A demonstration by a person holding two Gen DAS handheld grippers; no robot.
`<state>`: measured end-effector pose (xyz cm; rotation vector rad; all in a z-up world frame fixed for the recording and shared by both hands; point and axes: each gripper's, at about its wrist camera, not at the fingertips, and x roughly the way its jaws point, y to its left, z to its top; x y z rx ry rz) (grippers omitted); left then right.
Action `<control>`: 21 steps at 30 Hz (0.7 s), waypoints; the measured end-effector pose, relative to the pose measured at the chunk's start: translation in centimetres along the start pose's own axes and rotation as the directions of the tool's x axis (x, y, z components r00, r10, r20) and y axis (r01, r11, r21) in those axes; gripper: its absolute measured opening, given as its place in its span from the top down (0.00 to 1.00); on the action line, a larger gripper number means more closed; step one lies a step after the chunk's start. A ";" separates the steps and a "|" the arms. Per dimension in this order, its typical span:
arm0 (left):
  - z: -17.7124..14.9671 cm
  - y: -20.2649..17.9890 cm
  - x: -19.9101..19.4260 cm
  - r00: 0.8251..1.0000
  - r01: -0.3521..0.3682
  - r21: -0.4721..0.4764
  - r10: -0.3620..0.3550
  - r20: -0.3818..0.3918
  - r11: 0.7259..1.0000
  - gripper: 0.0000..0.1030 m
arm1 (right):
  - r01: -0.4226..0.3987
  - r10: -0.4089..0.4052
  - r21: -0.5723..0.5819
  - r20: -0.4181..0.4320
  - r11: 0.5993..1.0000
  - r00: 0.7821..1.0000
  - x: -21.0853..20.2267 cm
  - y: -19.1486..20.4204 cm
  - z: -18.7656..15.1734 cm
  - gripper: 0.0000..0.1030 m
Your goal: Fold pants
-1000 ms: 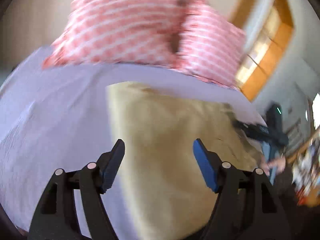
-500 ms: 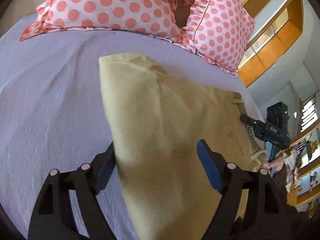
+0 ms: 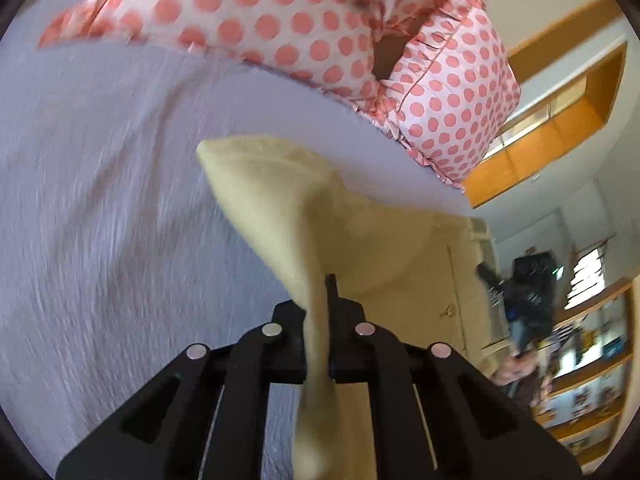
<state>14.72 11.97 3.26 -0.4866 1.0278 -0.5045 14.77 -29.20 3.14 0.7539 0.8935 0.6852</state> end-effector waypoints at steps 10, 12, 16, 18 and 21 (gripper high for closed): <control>10.1 -1.9 6.2 0.946 -0.322 0.099 0.315 0.076 0.942 0.91 | 0.291 -0.289 -0.019 0.068 0.956 0.955 5.4 -1.4 9.2 0.90; 9.7 -1.4 7.4 0.928 -0.371 0.106 0.366 0.068 0.922 0.82 | 0.414 -0.414 -0.015 0.015 0.910 0.910 6.6 -2.8 9.2 0.75; 8.4 -1.2 3.6 0.914 -0.396 0.118 0.378 0.148 0.911 0.80 | 0.463 -0.454 -0.027 0.153 0.886 0.878 2.6 -1.3 9.1 0.59; 7.5 -1.9 1.4 0.914 -0.379 0.126 0.350 0.204 0.917 0.76 | 0.356 -0.343 -0.031 0.195 0.934 0.919 0.6 -0.1 8.8 0.41; 5.7 -4.1 0.1 0.950 -0.267 0.188 0.226 0.213 0.945 0.65 | 0.289 -0.282 -0.051 0.111 0.956 0.953 1.9 0.8 8.2 0.28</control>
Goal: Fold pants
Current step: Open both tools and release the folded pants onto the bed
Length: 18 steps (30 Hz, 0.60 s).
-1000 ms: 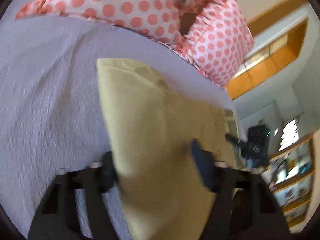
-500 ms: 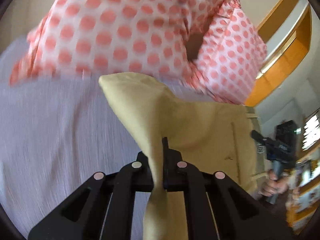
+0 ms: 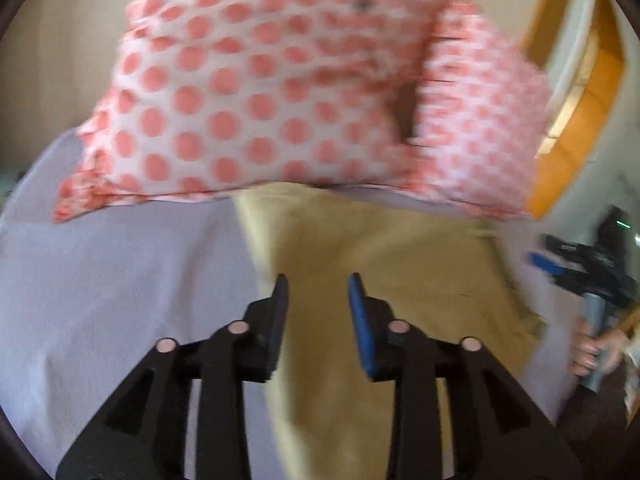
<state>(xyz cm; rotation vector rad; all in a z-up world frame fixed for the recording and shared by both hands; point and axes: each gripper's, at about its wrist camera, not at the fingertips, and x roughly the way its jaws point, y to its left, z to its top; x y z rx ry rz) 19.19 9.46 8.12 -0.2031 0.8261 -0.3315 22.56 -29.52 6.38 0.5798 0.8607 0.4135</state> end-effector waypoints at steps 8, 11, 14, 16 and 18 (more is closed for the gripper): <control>-1.5 -1.1 5.2 0.984 -0.028 -0.045 0.019 -0.176 0.999 0.65 | 0.194 -0.195 -0.018 -0.131 0.981 0.972 4.6 0.7 -1.8 0.24; -2.7 -2.1 1.5 0.991 -0.069 -0.007 0.068 -0.118 0.998 0.42 | 0.295 -0.298 -0.161 0.007 0.942 0.954 0.9 4.2 -4.1 0.18; -6.3 -3.6 -3.3 0.986 -0.166 0.058 0.167 -0.019 0.984 0.06 | 0.365 -0.328 -0.258 0.177 0.895 0.928 -3.8 7.5 -8.5 0.01; -9.7 -4.6 -5.8 0.969 -0.247 0.082 0.246 0.031 0.965 0.03 | 0.407 -0.355 -0.290 0.215 0.866 0.910 -5.1 8.6 -11.9 0.01; -11.8 -4.4 -6.9 0.970 -0.242 0.071 0.240 0.025 0.968 0.03 | 0.408 -0.361 -0.311 0.199 0.858 0.911 -4.8 8.7 -14.5 0.01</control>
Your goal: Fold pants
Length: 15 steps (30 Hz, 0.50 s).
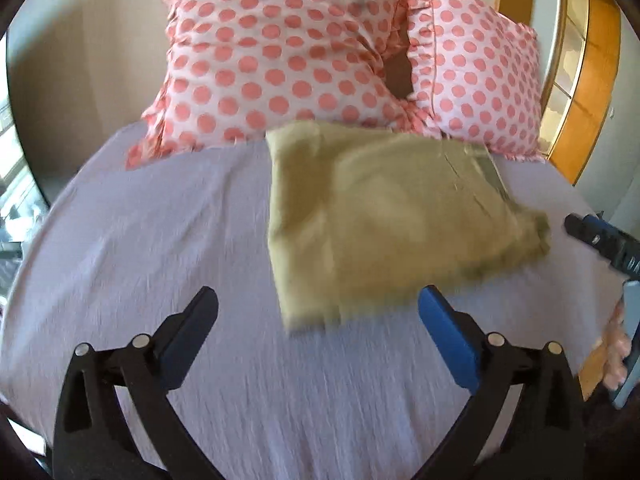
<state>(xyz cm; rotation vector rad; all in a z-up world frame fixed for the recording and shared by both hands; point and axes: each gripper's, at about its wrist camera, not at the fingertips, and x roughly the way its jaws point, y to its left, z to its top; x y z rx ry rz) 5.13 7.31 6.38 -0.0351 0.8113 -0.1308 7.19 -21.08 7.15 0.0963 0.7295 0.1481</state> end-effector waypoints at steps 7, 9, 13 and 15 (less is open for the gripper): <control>-4.1 -1.1 1.6 0.998 -0.042 -0.005 0.041 -0.044 0.999 0.03 | 0.019 -0.023 -0.032 -0.130 0.999 0.991 3.0 2.9 -4.7 0.01; -4.4 -1.4 1.8 0.996 -0.079 0.006 0.079 -0.050 0.997 0.02 | 0.037 -0.045 -0.057 -0.131 0.998 0.990 3.2 3.5 -5.0 0.01; -5.0 -1.9 1.9 0.993 -0.113 0.027 0.113 -0.024 0.993 0.02 | 0.060 -0.071 -0.083 -0.134 0.995 0.988 2.9 4.0 -5.8 0.01; -5.0 -1.9 1.9 0.993 -0.112 0.028 0.113 -0.017 0.993 0.02 | 0.062 -0.072 -0.081 -0.133 0.995 0.989 2.9 4.0 -5.9 0.01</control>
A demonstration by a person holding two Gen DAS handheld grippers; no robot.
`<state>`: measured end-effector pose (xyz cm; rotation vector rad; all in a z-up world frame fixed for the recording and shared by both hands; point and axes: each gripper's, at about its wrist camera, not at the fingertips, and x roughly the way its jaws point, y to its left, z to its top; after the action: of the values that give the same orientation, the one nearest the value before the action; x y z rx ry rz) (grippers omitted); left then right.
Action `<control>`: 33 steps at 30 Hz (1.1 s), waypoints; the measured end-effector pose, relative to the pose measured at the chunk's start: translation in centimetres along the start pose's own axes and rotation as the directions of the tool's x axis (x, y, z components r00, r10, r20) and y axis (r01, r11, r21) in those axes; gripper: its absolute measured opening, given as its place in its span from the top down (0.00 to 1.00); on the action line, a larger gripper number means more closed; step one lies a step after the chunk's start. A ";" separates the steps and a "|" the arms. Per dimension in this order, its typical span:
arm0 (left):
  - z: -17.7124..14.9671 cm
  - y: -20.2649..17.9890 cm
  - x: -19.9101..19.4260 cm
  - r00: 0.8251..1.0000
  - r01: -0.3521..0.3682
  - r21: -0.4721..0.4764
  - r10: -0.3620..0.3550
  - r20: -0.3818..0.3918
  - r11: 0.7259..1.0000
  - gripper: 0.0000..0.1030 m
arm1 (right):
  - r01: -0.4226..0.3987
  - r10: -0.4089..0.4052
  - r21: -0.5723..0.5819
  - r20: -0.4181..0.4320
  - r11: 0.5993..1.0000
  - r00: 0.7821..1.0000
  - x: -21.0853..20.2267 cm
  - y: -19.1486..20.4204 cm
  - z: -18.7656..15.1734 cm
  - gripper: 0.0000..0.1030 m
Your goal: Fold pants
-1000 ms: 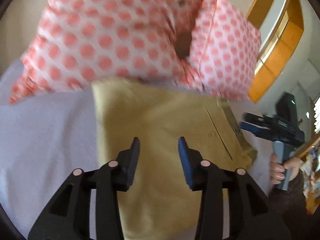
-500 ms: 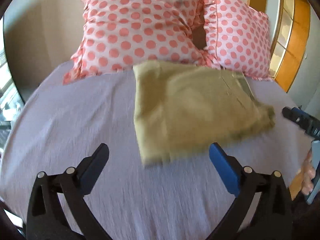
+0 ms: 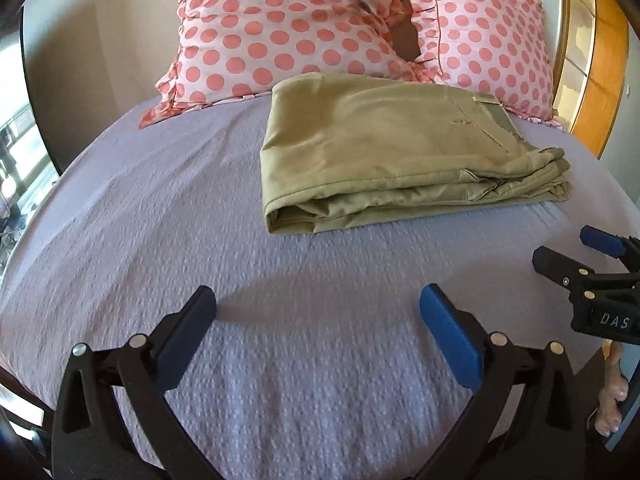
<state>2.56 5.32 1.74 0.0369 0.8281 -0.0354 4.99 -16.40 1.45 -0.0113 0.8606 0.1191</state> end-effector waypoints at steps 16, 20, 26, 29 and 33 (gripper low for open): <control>-0.2 -0.1 -0.1 1.000 0.001 0.011 -0.001 0.028 1.000 0.02 | 0.009 -0.009 0.010 0.004 1.000 1.000 0.0 0.2 0.0 0.01; -0.2 -0.2 -0.1 1.000 0.001 0.010 -0.001 0.027 1.000 0.02 | 0.009 -0.009 0.009 0.005 1.000 1.000 0.0 0.2 0.0 0.01; -0.2 -0.2 -0.1 1.000 0.000 0.010 0.000 0.027 1.000 0.02 | 0.009 -0.009 0.009 0.004 1.000 1.000 0.0 0.2 0.0 0.01; -0.2 -0.2 -0.1 1.000 0.000 0.010 0.000 0.028 1.000 0.02 | 0.010 -0.010 0.010 0.004 1.000 1.000 0.1 0.2 0.0 0.01; -0.2 -0.2 -0.1 1.000 0.000 0.010 0.000 0.028 1.000 0.02 | 0.010 -0.010 0.010 0.004 1.000 1.000 0.0 0.2 0.0 0.01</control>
<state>2.34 5.15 1.64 0.0458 0.8002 -0.0402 4.99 -16.21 1.42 -0.0058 0.8574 0.1054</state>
